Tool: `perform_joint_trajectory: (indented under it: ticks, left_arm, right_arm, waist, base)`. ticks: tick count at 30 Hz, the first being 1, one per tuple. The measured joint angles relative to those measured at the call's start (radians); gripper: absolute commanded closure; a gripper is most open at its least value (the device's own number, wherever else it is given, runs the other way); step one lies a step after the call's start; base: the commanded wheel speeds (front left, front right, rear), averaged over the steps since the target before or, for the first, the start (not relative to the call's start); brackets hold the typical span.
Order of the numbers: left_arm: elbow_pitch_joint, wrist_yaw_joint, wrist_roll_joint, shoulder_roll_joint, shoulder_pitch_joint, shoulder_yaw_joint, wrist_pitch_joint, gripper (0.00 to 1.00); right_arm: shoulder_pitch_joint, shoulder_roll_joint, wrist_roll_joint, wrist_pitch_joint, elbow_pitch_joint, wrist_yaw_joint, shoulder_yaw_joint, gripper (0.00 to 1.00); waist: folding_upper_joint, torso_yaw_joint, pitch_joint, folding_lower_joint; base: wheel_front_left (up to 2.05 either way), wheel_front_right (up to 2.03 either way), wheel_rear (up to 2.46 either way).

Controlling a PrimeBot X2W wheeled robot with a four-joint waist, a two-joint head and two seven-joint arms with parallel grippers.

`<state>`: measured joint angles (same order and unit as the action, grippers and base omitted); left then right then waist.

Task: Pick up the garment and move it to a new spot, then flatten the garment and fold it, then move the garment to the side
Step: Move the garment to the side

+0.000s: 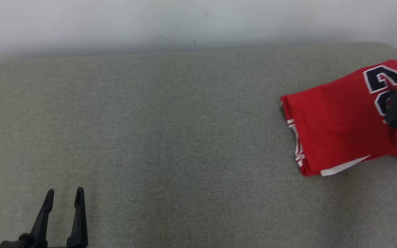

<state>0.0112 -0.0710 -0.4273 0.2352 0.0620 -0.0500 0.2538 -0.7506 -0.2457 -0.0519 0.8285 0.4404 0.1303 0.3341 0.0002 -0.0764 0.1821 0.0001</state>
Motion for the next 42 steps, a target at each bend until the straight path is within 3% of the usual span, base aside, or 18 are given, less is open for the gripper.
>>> perform_joint_trajectory:
  ticks: [10,17,23,24,25,26,36,42]
  left_arm:
    - [0.019,-0.010,0.013,0.035,-0.048,-0.011,-0.005,0.00]
    - [0.038,-0.017,0.014,0.058,-0.072,-0.019,-0.024,0.00]
    - [0.051,-0.017,0.024,0.066,-0.095,-0.040,-0.037,0.00]
    - [0.052,-0.017,0.026,0.067,-0.104,-0.044,-0.040,0.00]
    - [0.054,-0.017,0.028,0.067,-0.111,-0.046,-0.043,0.00]
    - [0.055,-0.017,0.029,0.067,-0.115,-0.050,-0.044,0.00]
    - [0.033,-0.026,0.044,0.063,-0.123,-0.083,-0.025,0.00]
    - [0.004,-0.013,-0.014,0.008,-0.102,-0.058,-0.007,0.00]
  right_arm:
    - [-0.027,-0.080,0.107,-0.041,-0.057,0.000,0.118,1.00]
    - [-0.027,-0.151,0.216,-0.084,-0.027,0.000,0.123,1.00]
    - [-0.027,-0.215,0.310,-0.203,0.013,0.000,0.097,1.00]
    - [-0.026,-0.218,0.321,-0.220,0.026,0.000,0.096,0.95]
    - [-0.025,-0.221,0.328,-0.231,0.039,0.000,0.093,0.10]
    - [-0.025,-0.222,0.333,-0.241,0.054,0.000,0.096,0.00]
    - [0.017,-0.200,0.391,-0.350,0.130,0.000,0.074,0.00]
    - [0.082,-0.112,0.274,-0.457,0.095,0.000,0.023,0.00]
  waist:
    - [0.0000,-0.023,0.089,0.0000]
    - [0.0001,-0.020,0.144,0.0000]
    - [0.0000,-0.010,0.189,0.0000]
    - [0.0001,-0.008,0.194,0.0000]
    - [0.0000,-0.006,0.197,0.0000]
    - [0.0001,-0.004,0.199,0.0001]
    - [-0.0001,-0.008,0.140,-0.0002]
    - [-0.0002,-0.016,0.058,-0.0003]
  base:
    - [0.00,0.00,0.00]
    - [0.00,0.00,0.00]
    - [0.00,0.00,0.00]
    - [0.00,0.00,0.00]
    - [0.00,0.00,0.00]
    - [0.00,0.00,0.00]
    - [0.00,0.00,0.00]
    - [0.00,0.00,0.00]
